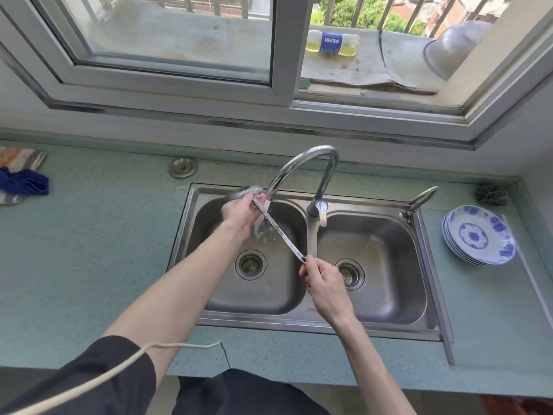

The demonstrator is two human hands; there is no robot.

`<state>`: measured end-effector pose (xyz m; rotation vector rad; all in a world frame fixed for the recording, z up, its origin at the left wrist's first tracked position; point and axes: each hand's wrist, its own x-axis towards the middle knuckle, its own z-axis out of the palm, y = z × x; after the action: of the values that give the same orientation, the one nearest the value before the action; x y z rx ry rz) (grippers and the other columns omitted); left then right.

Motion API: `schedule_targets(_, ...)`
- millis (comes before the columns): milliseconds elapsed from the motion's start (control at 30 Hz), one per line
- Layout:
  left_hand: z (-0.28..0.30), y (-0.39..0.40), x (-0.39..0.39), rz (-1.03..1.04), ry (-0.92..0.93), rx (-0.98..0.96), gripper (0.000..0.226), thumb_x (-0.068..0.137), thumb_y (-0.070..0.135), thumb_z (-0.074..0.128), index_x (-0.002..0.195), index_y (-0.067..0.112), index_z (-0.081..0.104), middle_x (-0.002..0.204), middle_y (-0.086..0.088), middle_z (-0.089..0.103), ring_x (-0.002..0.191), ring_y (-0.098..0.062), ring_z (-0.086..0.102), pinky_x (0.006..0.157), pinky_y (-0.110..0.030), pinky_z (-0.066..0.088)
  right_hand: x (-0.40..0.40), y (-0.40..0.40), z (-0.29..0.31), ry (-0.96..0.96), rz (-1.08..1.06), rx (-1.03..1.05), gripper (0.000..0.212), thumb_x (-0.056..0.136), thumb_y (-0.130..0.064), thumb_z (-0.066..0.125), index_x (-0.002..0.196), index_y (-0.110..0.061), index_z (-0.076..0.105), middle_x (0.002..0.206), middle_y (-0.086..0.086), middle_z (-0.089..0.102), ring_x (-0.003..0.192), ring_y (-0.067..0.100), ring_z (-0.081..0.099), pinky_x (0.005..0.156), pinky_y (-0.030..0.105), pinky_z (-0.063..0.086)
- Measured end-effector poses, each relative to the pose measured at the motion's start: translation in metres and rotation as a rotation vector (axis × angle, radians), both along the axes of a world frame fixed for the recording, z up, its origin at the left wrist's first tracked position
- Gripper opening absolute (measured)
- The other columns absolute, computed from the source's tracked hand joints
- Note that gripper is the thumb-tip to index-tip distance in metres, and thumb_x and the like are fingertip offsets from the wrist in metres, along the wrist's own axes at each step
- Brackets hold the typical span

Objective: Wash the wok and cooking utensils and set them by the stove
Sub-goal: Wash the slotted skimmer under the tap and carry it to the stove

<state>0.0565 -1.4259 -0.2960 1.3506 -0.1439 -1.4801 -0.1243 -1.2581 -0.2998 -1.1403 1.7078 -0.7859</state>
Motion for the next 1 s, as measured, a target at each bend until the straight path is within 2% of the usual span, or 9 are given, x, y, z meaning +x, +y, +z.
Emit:
schedule_targets(200, 0.002, 0.011, -0.006, -0.032, -0.018, -0.004, 0.004, 0.092, 0.0, 0.069, 0.089, -0.003, 0.067, 0.082, -0.016, 0.073, 0.06, -0.018, 0.071, 0.06, -0.027, 0.062, 0.0, -0.003, -0.001, -0.055, -0.025, -0.002, 0.048, 0.101, -0.052, 0.044, 0.071, -0.019, 0.061, 0.052, -0.008, 0.045, 0.052, 0.015, 0.041, 0.059, 0.038, 0.036)
schedule_targets(300, 0.0, 0.015, -0.008, -0.076, -0.038, -0.057, 0.007, 0.091, -0.002, 0.069, 0.095, -0.008, 0.068, 0.083, -0.018, 0.074, 0.064, -0.019, 0.073, 0.063, -0.029, 0.062, 0.002, -0.011, -0.005, -0.071, -0.032, 0.0, 0.05, 0.096, -0.059, 0.044, 0.072, -0.019, 0.062, 0.053, -0.008, 0.046, 0.053, 0.016, 0.041, 0.059, 0.039, 0.037)
schedule_targets(467, -0.006, 0.038, -0.031, -0.198, -0.009, -0.116, 0.02, 0.095, -0.001, 0.064, 0.11, -0.013, 0.062, 0.101, -0.026, 0.073, 0.081, -0.027, 0.076, 0.083, -0.038, 0.063, 0.016, -0.036, -0.005, -0.139, -0.021, 0.007, 0.047, 0.094, -0.062, 0.044, 0.072, -0.025, 0.063, 0.055, -0.012, 0.045, 0.054, 0.014, 0.039, 0.06, 0.039, 0.034)
schedule_targets(567, -0.007, 0.056, -0.045, -0.25, 0.0, -0.165, 0.019, 0.097, 0.002, 0.062, 0.112, -0.01, 0.059, 0.097, -0.022, 0.075, 0.083, -0.027, 0.076, 0.073, -0.033, 0.063, 0.025, -0.055, -0.003, -0.131, -0.018, 0.001, 0.044, 0.095, -0.061, 0.045, 0.071, -0.029, 0.064, 0.056, -0.012, 0.051, 0.056, 0.012, 0.043, 0.063, 0.04, 0.038)
schedule_targets(633, -0.009, 0.066, -0.051, -0.275, -0.014, -0.198, 0.016, 0.096, 0.002, 0.063, 0.11, -0.005, 0.059, 0.099, -0.021, 0.075, 0.089, -0.029, 0.075, 0.073, -0.032, 0.062, 0.029, -0.066, -0.002, -0.117, -0.01, -0.013, 0.044, 0.102, -0.051, 0.046, 0.071, -0.028, 0.067, 0.058, -0.012, 0.058, 0.057, 0.01, 0.048, 0.065, 0.039, 0.041)
schedule_targets(700, -0.01, 0.069, -0.051, -0.284, -0.013, -0.219, 0.02, 0.094, 0.0, 0.066, 0.112, -0.004, 0.059, 0.106, -0.024, 0.074, 0.096, -0.032, 0.074, 0.08, -0.035, 0.062, 0.03, -0.071, 0.003, -0.091, -0.003, -0.017, 0.046, 0.107, -0.042, 0.046, 0.073, -0.021, 0.068, 0.055, -0.015, 0.06, 0.053, 0.003, 0.048, 0.064, 0.035, 0.04)
schedule_targets(767, -0.012, 0.067, -0.047, -0.282, 0.003, -0.224, 0.021, 0.093, -0.003, 0.066, 0.113, -0.005, 0.058, 0.108, -0.025, 0.073, 0.097, -0.032, 0.074, 0.082, -0.038, 0.062, 0.029, -0.07, 0.007, -0.085, 0.01, 0.004, 0.047, 0.107, -0.044, 0.046, 0.073, -0.02, 0.068, 0.05, -0.015, 0.056, 0.05, 0.003, 0.045, 0.061, 0.033, 0.038)
schedule_targets(900, -0.01, 0.062, -0.04, -0.234, 0.007, -0.217, 0.021, 0.091, -0.004, 0.068, 0.11, -0.005, 0.06, 0.108, -0.025, 0.073, 0.09, -0.026, 0.075, 0.078, -0.032, 0.062, 0.028, -0.058, 0.0, -0.153, -0.05, 0.04, 0.053, 0.096, -0.066, 0.049, 0.081, -0.02, 0.071, 0.057, -0.007, 0.052, 0.054, 0.014, 0.046, 0.059, 0.038, 0.038)
schedule_targets(1000, -0.01, 0.056, -0.037, -0.216, -0.015, -0.234, 0.017, 0.092, -0.005, 0.067, 0.107, -0.004, 0.06, 0.111, -0.027, 0.072, 0.089, -0.026, 0.076, 0.079, -0.032, 0.062, 0.029, -0.052, 0.001, -0.221, -0.077, 0.02, 0.048, 0.103, -0.055, 0.05, 0.088, -0.015, 0.072, 0.061, -0.002, 0.049, 0.053, 0.013, 0.044, 0.053, 0.03, 0.038)
